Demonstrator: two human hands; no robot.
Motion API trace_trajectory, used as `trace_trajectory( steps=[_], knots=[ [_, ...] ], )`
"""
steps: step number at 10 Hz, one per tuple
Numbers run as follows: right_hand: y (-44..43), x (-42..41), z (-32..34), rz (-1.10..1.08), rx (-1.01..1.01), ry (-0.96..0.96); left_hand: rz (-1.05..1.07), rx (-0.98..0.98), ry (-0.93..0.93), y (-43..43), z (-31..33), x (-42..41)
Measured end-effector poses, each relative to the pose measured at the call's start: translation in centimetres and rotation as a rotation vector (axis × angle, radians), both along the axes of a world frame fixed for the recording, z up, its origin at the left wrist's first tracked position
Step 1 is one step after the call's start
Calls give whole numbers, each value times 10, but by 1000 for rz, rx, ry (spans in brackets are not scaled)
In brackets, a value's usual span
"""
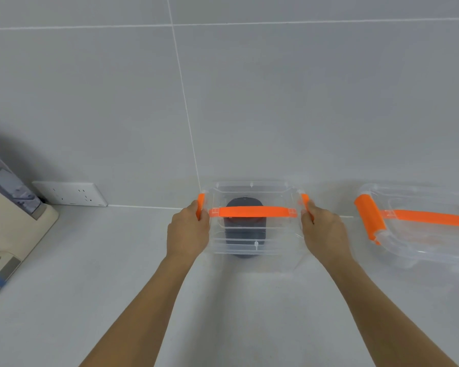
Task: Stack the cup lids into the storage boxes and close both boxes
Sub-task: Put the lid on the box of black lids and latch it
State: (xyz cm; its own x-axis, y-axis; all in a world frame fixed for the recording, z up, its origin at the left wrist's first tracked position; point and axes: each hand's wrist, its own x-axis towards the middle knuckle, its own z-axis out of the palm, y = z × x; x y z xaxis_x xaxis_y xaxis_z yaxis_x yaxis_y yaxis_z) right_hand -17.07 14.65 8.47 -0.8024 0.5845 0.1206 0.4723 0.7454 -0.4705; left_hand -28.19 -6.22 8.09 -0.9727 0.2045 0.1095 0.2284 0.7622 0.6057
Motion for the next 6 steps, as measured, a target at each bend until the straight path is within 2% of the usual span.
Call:
trace_trajectory(
  steps=[3,4,5,6],
  knots=[
    [-5,2,7,-60,-95,1,32,-108,11,-1,8,9],
    [-3,7,17,-35,-124,-61,-28,-275,-13,-2,19,10],
    [4,14,24,30,-192,-149,-138,-383,-110,-6,26,5],
    [16,30,49,93,-190,-239,-218,-465,-110,-11,50,6]
  ],
)
